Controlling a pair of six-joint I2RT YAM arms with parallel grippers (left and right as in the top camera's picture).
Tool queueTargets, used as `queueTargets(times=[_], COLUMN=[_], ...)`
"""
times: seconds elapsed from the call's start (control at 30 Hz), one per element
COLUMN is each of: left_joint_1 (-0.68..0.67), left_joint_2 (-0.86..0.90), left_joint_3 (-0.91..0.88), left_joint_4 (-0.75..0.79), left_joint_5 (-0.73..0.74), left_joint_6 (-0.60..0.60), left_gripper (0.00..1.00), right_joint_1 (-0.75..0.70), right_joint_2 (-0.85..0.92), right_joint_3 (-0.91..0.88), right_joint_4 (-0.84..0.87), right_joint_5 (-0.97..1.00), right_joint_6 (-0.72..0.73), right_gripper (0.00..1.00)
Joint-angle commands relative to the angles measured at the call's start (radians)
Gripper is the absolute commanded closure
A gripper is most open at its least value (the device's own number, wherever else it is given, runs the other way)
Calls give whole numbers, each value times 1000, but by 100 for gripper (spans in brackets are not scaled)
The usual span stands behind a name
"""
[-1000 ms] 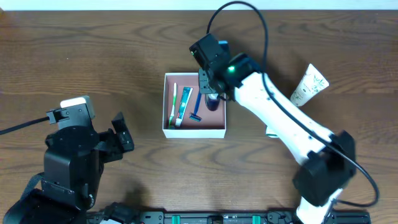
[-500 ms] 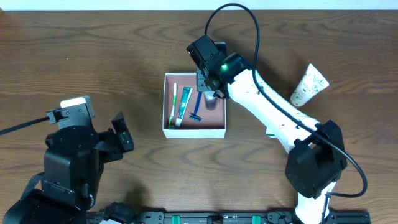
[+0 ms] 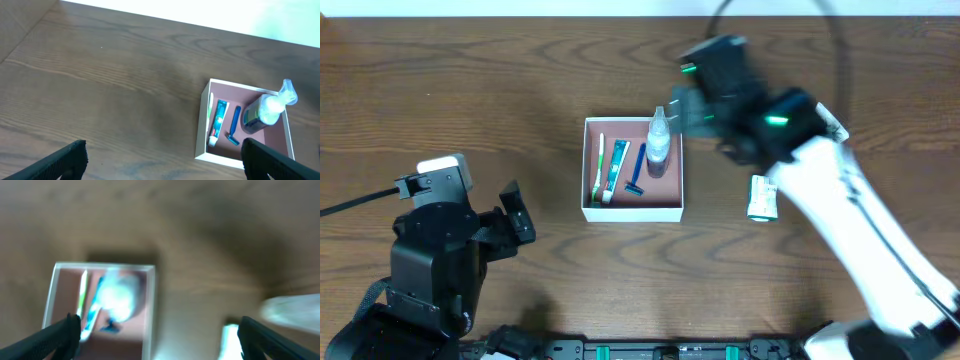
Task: Pack container
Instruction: 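Grasp the white Pantene tube with the right gripper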
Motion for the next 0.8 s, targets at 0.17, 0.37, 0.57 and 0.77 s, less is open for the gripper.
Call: queueTargets(times=[0.17,0.37,0.57,0.77], left_joint_1=[5,5,5,5], left_joint_2=[0,0,0,0], left_joint_3=[5,5,5,5], left_joint_4=[-3,-3,-3,-3], left_joint_5=[-13,-13,-13,-13], left_joint_6=[5,5,5,5], left_gripper=[2,2,2,2], right_joint_1=[-351,-535,-584,-583], right_joint_2=[-33,45,116,189], right_joint_3=[10,10,10,10], right_joint_4=[-42,-45,-119,-150], right_joint_5=[-73,-204,-299,-307], right_joint_6=[-456,-583,-619,-632], right_gripper=[1,1,7,18])
